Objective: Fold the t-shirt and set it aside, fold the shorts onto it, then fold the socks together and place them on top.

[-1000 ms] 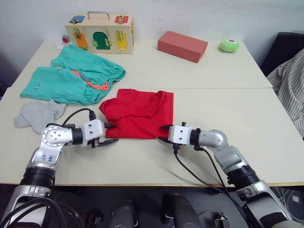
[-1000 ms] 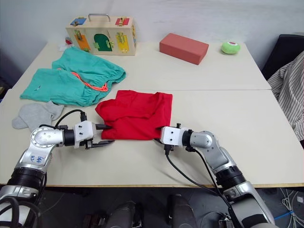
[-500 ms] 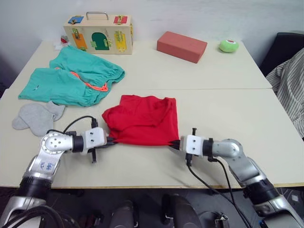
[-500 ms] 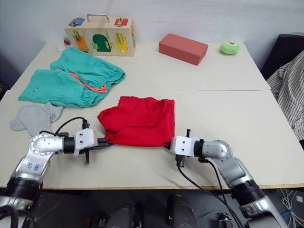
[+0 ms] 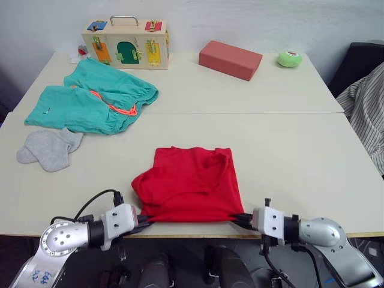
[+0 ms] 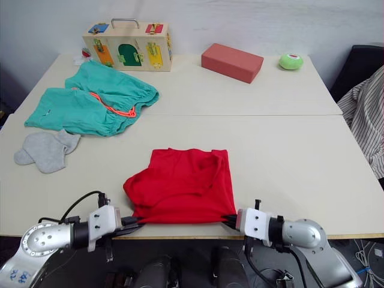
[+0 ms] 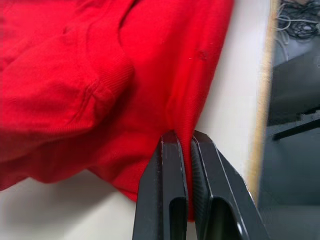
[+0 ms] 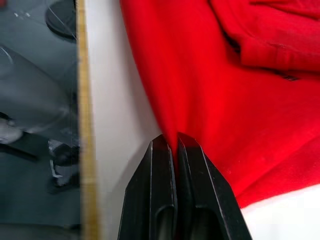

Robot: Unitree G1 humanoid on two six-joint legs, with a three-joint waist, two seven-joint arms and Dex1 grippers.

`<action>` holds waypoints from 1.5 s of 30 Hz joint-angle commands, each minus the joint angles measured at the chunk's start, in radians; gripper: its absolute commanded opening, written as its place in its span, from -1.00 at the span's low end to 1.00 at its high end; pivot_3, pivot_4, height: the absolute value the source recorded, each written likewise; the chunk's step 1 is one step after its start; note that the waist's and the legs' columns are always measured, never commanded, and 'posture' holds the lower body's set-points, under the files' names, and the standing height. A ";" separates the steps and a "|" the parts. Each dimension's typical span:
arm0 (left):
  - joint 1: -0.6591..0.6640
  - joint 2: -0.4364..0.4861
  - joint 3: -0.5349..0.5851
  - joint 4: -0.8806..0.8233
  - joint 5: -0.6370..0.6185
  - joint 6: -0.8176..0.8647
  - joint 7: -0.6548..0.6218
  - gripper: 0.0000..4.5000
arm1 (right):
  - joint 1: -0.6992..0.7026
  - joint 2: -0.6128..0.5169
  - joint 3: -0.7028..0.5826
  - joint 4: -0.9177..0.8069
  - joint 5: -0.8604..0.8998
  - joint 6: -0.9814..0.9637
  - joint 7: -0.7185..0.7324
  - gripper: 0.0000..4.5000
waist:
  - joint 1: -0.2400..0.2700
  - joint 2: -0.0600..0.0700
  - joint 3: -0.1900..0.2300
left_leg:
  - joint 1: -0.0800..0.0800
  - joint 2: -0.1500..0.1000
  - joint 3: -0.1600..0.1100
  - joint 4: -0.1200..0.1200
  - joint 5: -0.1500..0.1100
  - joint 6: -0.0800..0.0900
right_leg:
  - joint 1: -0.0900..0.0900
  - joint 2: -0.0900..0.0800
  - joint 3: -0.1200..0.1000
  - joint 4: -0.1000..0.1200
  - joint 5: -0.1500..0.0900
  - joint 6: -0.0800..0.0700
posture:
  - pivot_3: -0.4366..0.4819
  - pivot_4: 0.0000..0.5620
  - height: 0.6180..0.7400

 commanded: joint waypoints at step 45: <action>-0.370 0.033 -0.026 0.354 -0.200 0.009 -0.289 -1.00 | -0.425 0.091 0.121 0.229 0.061 0.115 0.161 -1.00 | 0.017 0.001 0.001 | -0.003 0.000 0.001 0.002 0.004 0.000 | -0.002 0.001 -0.001 -0.002 0.001 0.001 | -0.05 -0.47 1.00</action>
